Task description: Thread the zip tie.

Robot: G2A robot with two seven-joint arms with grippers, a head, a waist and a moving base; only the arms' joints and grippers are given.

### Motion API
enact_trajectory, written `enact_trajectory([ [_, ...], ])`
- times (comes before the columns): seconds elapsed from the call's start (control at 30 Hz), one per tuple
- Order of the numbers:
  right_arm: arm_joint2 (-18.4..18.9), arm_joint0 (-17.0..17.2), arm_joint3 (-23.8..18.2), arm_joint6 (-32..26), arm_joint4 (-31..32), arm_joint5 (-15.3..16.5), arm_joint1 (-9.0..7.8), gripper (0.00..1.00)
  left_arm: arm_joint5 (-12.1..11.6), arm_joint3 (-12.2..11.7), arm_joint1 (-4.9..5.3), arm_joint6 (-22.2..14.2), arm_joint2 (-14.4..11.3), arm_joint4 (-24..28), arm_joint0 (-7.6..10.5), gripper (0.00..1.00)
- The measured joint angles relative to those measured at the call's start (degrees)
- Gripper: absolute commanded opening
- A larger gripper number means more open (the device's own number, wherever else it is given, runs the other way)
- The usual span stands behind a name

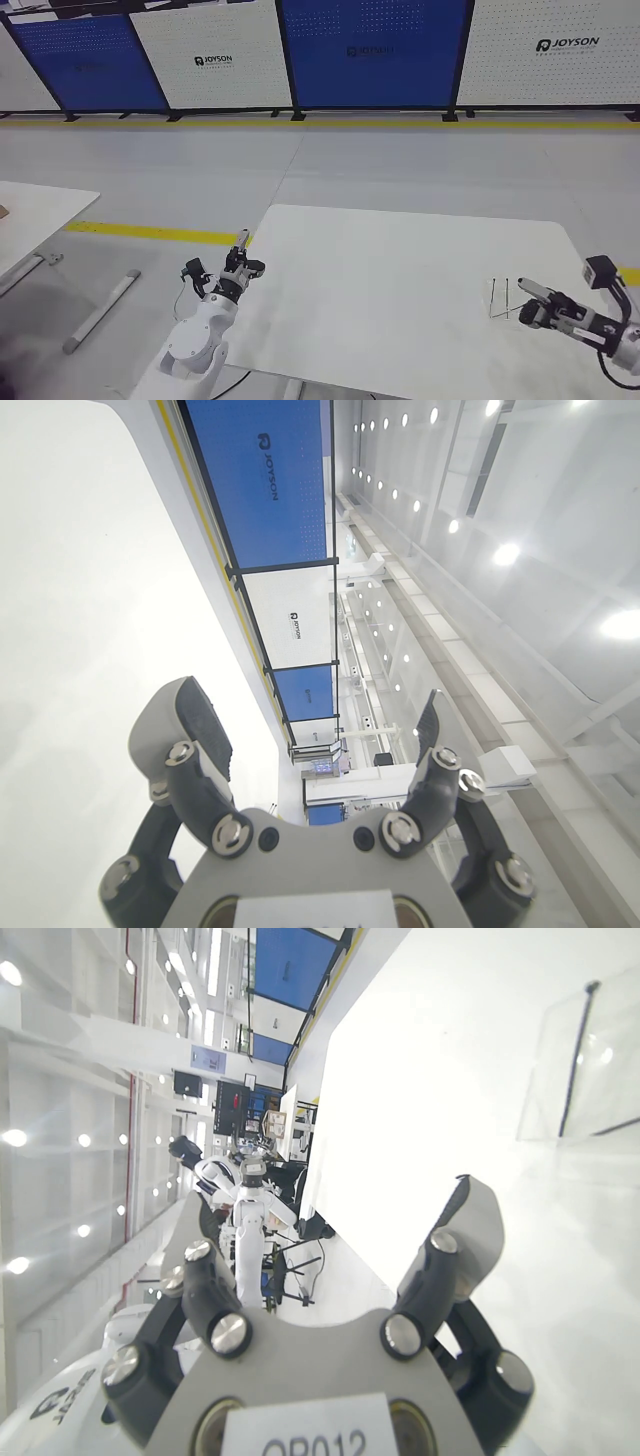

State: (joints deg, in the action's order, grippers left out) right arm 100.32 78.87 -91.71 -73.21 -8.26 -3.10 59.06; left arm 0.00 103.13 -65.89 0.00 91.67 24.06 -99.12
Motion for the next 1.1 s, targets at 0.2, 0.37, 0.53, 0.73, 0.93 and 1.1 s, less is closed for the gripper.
enact_trajectory([
  [0.2,-1.60,-5.60,3.28,-6.53,3.71,1.05,-1.57,1.00,0.00,0.00,0.00,0.00,0.00,0.00,0.00,1.00],
  [0.37,-10.58,-11.16,8.77,-6.43,5.87,2.00,-3.45,1.00,0.00,0.00,0.00,0.00,0.00,0.00,0.00,1.00],
  [0.53,-17.11,-16.39,13.95,-6.43,5.75,0.15,-4.53,1.00,0.00,0.00,0.00,0.00,0.00,0.00,0.00,1.00],
  [0.73,-16.94,-16.25,13.81,-6.44,5.77,0.20,-4.50,1.00,0.00,0.00,0.00,0.00,0.00,0.00,0.00,1.00],
  [0.93,-16.79,-16.10,14.50,-6.43,4.87,1.36,-4.66,1.00,0.00,0.00,0.00,0.00,0.00,0.00,0.00,1.00],
  [1.1,-18.15,-17.23,17.97,-6.44,1.09,7.98,-6.86,1.00,0.00,0.00,0.00,0.00,0.00,0.00,0.00,1.00],
])
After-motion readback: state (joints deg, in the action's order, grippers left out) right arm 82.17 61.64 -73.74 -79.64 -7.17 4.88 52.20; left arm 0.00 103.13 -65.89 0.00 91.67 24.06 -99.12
